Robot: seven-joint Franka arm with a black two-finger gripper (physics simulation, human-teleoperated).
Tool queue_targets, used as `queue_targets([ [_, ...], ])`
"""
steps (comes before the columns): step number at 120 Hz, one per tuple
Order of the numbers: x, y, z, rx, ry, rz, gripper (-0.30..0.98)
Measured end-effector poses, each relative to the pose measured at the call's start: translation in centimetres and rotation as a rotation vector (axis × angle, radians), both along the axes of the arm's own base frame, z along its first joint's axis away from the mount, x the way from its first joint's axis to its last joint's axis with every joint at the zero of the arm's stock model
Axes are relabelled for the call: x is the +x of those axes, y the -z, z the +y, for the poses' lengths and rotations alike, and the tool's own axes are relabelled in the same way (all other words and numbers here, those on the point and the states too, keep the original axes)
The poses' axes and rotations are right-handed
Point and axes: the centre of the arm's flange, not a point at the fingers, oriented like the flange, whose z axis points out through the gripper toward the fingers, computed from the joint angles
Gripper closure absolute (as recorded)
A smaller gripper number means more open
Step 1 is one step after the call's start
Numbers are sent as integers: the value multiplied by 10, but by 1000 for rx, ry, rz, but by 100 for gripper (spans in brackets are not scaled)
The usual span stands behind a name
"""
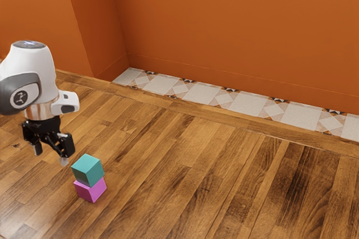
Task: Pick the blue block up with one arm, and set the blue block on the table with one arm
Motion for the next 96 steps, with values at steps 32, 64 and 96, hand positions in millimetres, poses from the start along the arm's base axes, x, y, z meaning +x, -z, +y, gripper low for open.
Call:
queue_targets([
  [32,32,37,-14,0,57,11,0],
  [64,65,64,-29,-1,102,26,0],
  [96,68,99,-32,-8,107,58,0],
])
